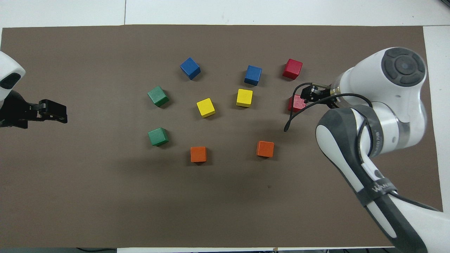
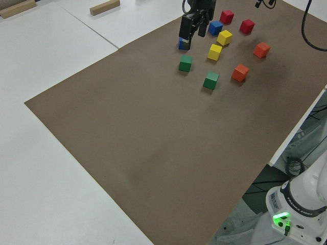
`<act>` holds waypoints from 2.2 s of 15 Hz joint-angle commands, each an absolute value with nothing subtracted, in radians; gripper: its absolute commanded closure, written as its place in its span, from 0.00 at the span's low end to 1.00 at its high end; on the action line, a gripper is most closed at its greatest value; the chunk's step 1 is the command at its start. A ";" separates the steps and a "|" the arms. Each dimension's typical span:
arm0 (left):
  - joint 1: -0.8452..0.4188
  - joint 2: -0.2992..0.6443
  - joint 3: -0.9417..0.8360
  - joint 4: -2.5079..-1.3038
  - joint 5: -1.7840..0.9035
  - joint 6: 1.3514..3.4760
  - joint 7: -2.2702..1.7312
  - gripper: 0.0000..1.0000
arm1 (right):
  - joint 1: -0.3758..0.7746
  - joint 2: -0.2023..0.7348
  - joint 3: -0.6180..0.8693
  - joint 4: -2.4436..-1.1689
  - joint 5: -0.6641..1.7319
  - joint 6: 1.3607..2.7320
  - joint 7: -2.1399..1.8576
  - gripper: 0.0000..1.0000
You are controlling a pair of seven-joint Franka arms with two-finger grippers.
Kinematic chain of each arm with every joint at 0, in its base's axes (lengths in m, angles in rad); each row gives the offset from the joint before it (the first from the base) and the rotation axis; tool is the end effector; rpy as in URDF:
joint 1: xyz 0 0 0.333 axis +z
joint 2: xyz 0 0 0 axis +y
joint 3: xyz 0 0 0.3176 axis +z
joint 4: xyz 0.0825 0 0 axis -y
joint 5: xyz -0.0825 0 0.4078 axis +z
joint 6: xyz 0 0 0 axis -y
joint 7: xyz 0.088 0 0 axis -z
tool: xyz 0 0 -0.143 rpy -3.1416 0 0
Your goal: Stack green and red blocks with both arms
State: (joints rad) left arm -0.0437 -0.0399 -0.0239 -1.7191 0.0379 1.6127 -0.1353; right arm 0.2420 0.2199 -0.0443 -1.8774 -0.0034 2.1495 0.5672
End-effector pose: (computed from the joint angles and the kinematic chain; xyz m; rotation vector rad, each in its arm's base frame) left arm 0.5615 -0.0329 0.5431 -3.0932 -0.1004 0.0964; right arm 0.6266 0.1262 0.3533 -3.0801 0.5707 -0.0835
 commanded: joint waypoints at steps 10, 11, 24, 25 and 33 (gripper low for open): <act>-0.032 -0.054 -0.031 -1.721 0.046 1.588 -0.127 0.00 | 0.267 0.402 -0.044 -1.862 -0.002 2.355 0.600 0.00; -0.040 -0.073 -0.031 -1.729 0.046 1.569 -0.130 0.00 | 0.267 0.408 -0.044 -1.862 -0.002 2.356 0.595 0.00; -0.219 0.100 -0.035 -1.926 -0.034 2.066 -0.399 0.00 | 0.206 0.362 -0.048 -1.878 -0.005 2.307 0.387 1.00; -0.222 0.107 -0.035 -1.951 -0.032 2.097 -0.409 0.00 | 0.183 0.338 -0.048 -1.881 -0.003 2.289 0.315 1.00; -0.334 0.178 -0.034 -2.095 -0.032 2.302 -0.580 0.00 | -0.029 0.265 -0.046 -2.022 0.000 2.379 -0.055 1.00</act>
State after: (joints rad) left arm -0.2942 0.1782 -0.0501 -2.0486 -0.0220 2.2437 -0.5331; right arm -0.0151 0.2902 -0.0610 -1.9530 -0.0025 2.3176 -0.0275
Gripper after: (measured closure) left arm 0.000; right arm 0.449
